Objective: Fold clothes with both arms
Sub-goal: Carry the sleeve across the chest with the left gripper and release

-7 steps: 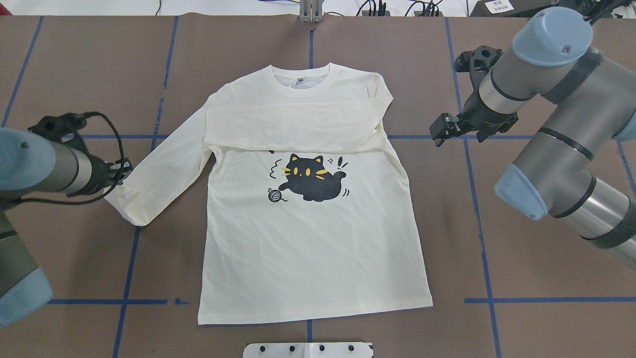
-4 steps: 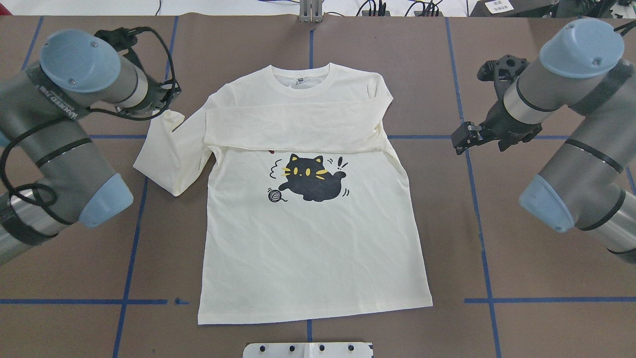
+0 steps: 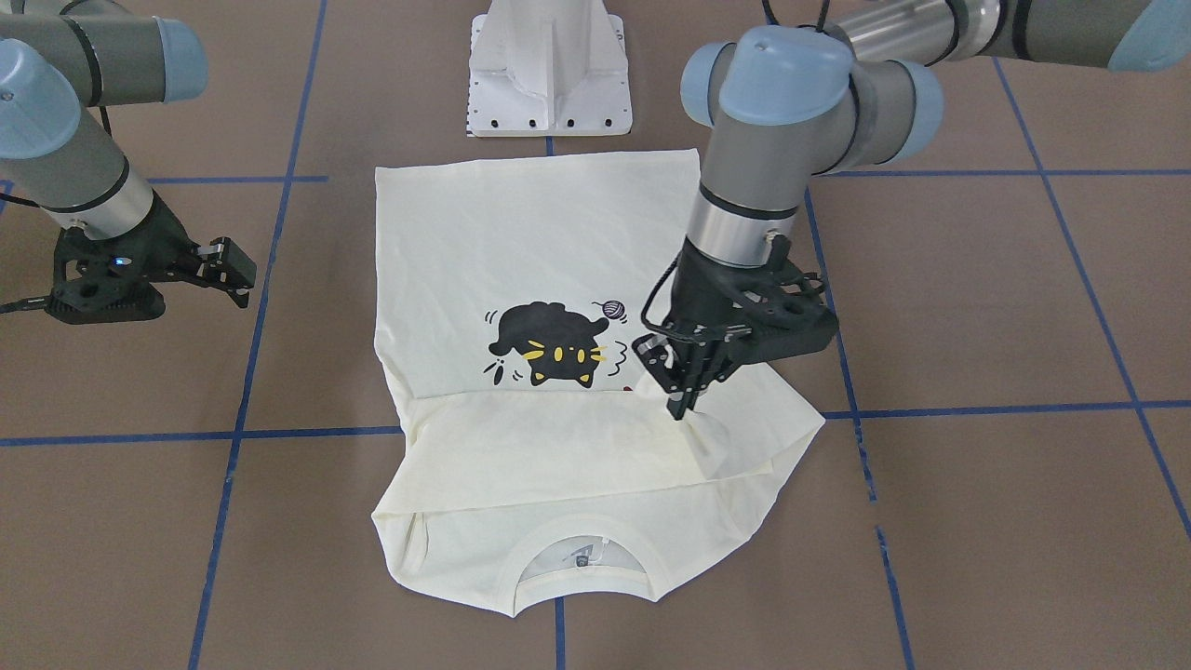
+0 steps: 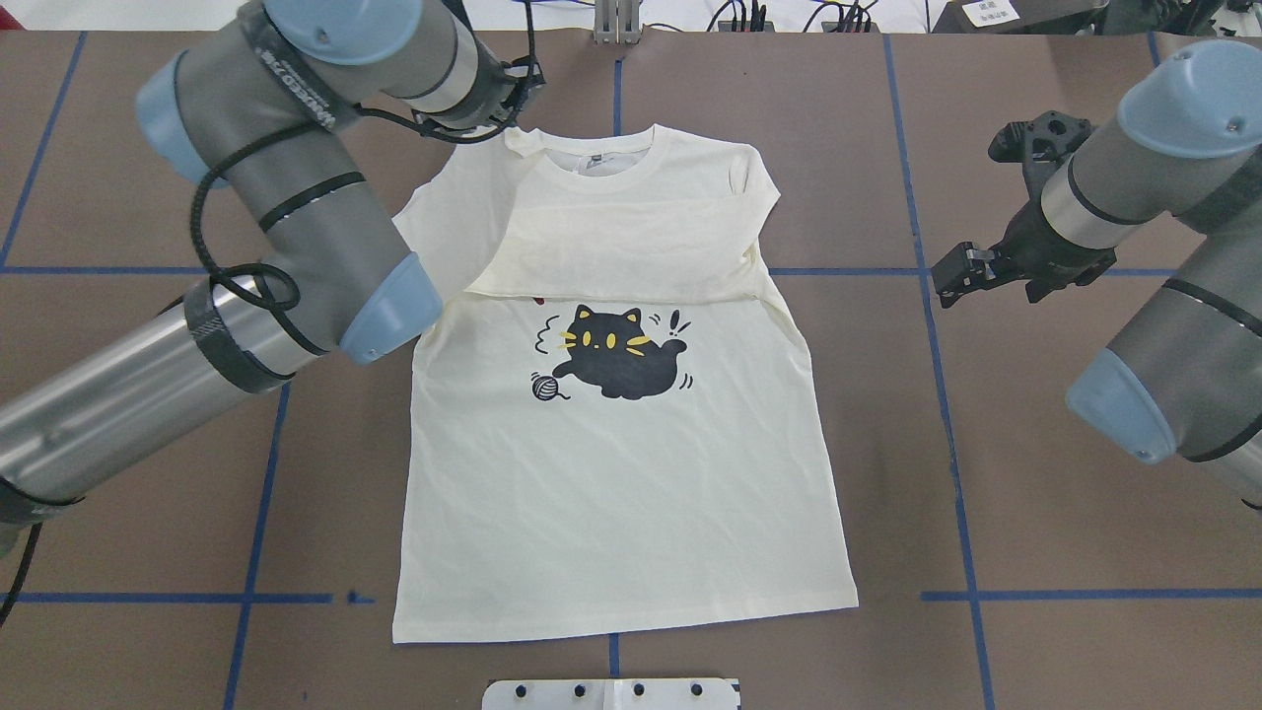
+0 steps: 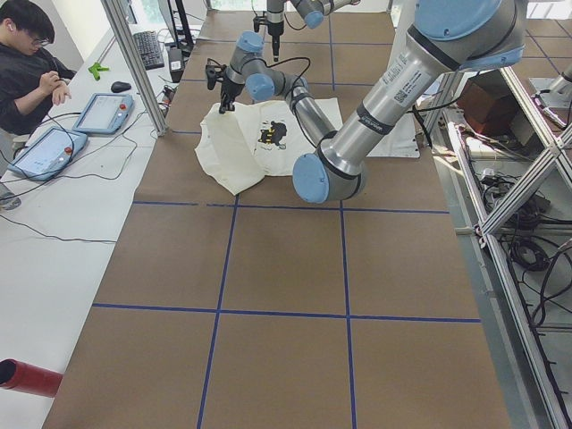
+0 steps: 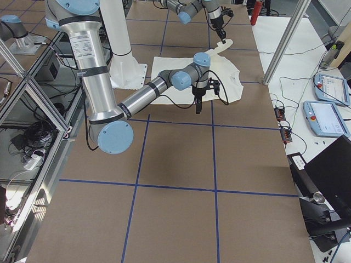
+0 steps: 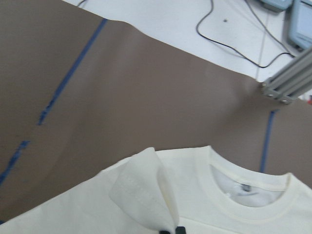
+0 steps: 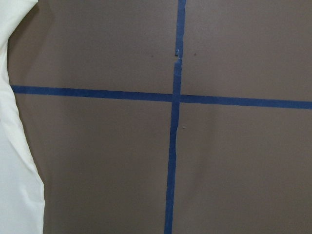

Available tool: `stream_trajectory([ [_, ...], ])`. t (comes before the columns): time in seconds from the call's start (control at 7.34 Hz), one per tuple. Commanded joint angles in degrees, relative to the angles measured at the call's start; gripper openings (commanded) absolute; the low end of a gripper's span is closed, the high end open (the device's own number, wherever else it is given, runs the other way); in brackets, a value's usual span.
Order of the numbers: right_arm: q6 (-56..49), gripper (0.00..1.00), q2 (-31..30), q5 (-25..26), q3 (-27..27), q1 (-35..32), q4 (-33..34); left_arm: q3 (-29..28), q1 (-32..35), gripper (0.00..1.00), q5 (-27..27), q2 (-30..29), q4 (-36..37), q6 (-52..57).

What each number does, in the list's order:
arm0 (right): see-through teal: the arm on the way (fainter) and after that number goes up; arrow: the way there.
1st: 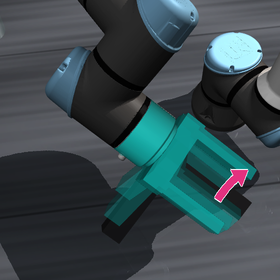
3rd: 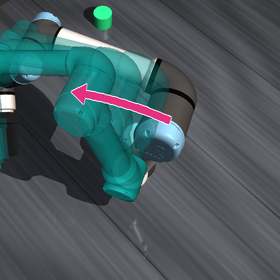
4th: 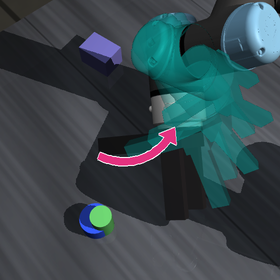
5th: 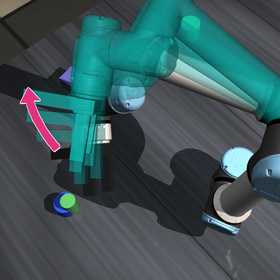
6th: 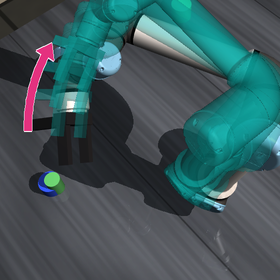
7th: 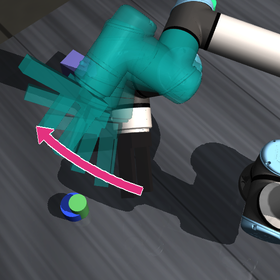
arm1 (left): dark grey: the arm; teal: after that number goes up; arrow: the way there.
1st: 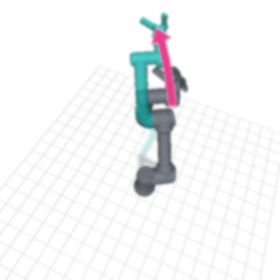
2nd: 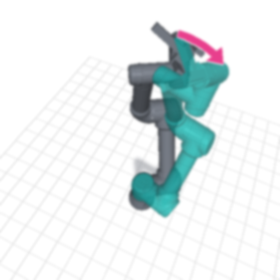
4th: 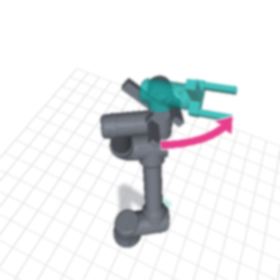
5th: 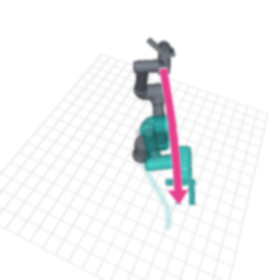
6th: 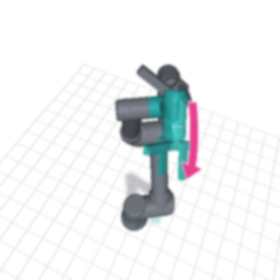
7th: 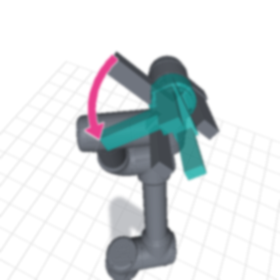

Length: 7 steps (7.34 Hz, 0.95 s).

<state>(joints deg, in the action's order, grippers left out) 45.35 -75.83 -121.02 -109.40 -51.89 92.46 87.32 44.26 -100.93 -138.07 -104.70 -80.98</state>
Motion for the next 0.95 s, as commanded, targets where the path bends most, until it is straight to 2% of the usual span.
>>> stream_trajectory([
  [0.0, 0.0, 1.0, 0.07, -0.01, 0.42, -0.23, 0.0, -5.21, -3.55, 0.0, 0.38, -3.86, -5.42, -0.23],
  [0.14, 0.09, 1.0, 0.16, -0.09, 0.51, -0.31, 0.09, -7.49, -3.74, 0.0, 0.47, -5.53, -5.52, -0.4],
  [0.27, 0.09, 1.0, 0.24, -0.09, 0.77, -0.4, 0.0, -12.99, -3.74, 0.0, 0.48, -10.07, -5.78, -2.15],
  [0.41, 0.09, 1.0, 0.33, -0.09, 0.86, -0.4, 0.09, -19.84, -3.83, 0.0, 0.56, -14.64, -9.0, -2.95],
  [0.55, 0.18, 1.0, 0.42, -0.09, 1.03, -0.4, 0.0, -23.21, -4.52, 0.0, 0.56, -15.47, -12.86, -4.26],
  [0.82, 0.26, 1.0, 0.59, -0.09, 1.3, -0.4, 0.0, -23.77, -5.23, 0.0, 0.65, -15.48, -13.34, -4.62],
])
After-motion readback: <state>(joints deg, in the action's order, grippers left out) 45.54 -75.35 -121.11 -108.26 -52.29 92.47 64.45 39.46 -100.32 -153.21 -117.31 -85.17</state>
